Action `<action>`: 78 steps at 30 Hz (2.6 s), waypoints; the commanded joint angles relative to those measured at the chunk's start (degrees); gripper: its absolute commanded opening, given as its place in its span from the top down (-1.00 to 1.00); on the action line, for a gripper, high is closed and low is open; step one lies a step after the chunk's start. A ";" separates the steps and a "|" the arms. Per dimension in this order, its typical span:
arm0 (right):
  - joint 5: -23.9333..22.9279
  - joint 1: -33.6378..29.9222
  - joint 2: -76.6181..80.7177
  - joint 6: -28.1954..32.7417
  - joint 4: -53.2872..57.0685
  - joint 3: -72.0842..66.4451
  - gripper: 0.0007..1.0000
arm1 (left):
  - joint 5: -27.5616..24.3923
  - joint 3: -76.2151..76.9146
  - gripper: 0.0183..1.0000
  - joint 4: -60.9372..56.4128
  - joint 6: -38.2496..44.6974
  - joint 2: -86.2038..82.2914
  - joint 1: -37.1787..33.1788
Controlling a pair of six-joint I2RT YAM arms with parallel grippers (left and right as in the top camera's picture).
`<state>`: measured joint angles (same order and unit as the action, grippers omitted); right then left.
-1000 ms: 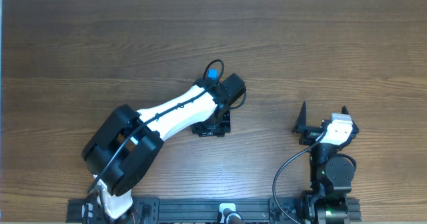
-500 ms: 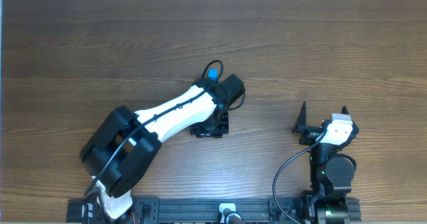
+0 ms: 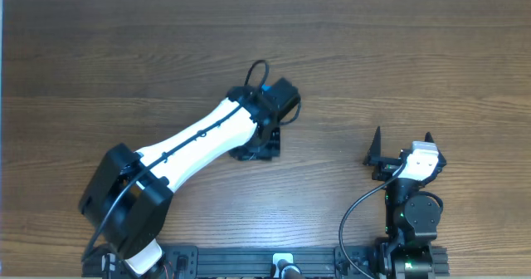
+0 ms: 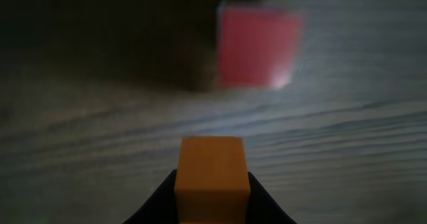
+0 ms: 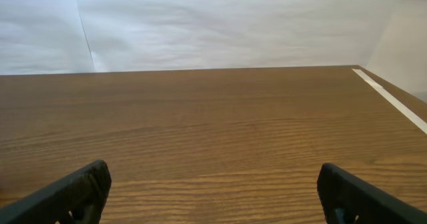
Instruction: Stack Cubes
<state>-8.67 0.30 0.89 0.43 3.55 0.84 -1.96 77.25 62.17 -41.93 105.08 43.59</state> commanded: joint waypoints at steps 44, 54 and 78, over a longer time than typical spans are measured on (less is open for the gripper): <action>0.26 0.02 -0.59 0.28 -0.11 -0.50 -0.98 | -2.51 19.08 0.83 8.11 6.91 12.76 -3.98; 0.26 0.02 -0.59 0.28 -0.13 -0.52 -0.99 | -2.51 18.97 0.85 8.31 6.25 13.57 -3.80; 0.26 0.02 -0.59 0.28 -0.13 -0.52 -0.98 | -2.49 18.32 0.85 9.46 4.98 13.57 -3.78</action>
<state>-8.67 0.30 0.89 0.45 3.53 0.84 -4.10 95.35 71.42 -36.05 117.67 39.70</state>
